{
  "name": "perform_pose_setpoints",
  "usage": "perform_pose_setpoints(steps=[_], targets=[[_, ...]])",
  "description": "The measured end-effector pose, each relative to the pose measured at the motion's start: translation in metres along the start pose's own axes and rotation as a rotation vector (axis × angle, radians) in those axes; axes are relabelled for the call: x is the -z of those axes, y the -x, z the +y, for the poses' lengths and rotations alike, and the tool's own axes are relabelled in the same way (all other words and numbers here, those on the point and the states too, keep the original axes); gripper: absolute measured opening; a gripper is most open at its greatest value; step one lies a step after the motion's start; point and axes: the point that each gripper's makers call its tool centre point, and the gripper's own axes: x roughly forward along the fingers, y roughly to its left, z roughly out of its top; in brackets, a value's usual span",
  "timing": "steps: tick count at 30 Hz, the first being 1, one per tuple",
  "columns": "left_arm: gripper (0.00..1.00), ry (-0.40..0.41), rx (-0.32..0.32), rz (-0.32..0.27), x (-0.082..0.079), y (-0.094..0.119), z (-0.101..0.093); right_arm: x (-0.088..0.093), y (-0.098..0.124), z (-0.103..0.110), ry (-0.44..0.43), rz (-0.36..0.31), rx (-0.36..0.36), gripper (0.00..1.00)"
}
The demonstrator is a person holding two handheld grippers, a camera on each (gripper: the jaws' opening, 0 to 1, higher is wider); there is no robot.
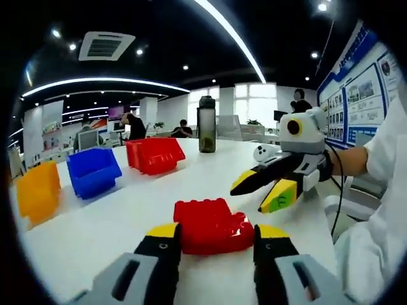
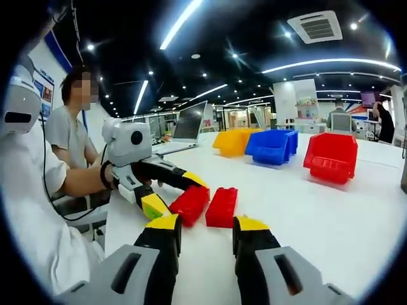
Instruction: Take apart the toy blocks one by one and place each separated block into its matching bin, sorting the blocks by their type until all the connected pieces are disassembled and separated into the correct bins
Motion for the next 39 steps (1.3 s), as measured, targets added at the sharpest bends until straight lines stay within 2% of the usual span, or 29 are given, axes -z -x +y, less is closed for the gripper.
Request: perform_pose_setpoints(steps=[5, 9, 11, 15, 26, 35, 38, 39], targets=[[0.45, 0.019, -0.023, -0.020, -0.003, 0.017, 0.006, 0.000, 0.001, -0.005, -0.004, -0.002, 0.001, 0.33], [0.45, 0.041, -0.051, -0.045, -0.008, 0.032, 0.018, 0.000, 0.001, -0.009, -0.006, -0.002, 0.001, 0.33], [0.45, 0.049, -0.058, -0.057, -0.012, 0.035, 0.018, 0.001, 0.001, -0.010, -0.005, 0.000, 0.001, 0.33], [0.45, 0.042, -0.079, -0.083, -0.022, 0.039, 0.032, 0.001, 0.001, -0.011, -0.005, 0.000, 0.001, 0.33], [0.45, 0.065, -0.091, -0.160, -0.055, 0.015, 0.057, 0.001, 0.003, -0.016, -0.003, -0.004, 0.003, 0.33], [0.45, 0.048, -0.109, -0.206, -0.096, -0.023, 0.084, 0.000, 0.003, -0.019, 0.000, -0.014, 0.004, 0.33], [0.45, 0.042, -0.105, -0.212, -0.113, -0.037, 0.095, 0.003, 0.002, -0.017, 0.019, -0.002, -0.001, 0.33], [0.45, 0.029, -0.103, -0.213, -0.124, -0.045, 0.100, 0.004, 0.001, -0.016, 0.025, 0.002, -0.002, 0.33]])
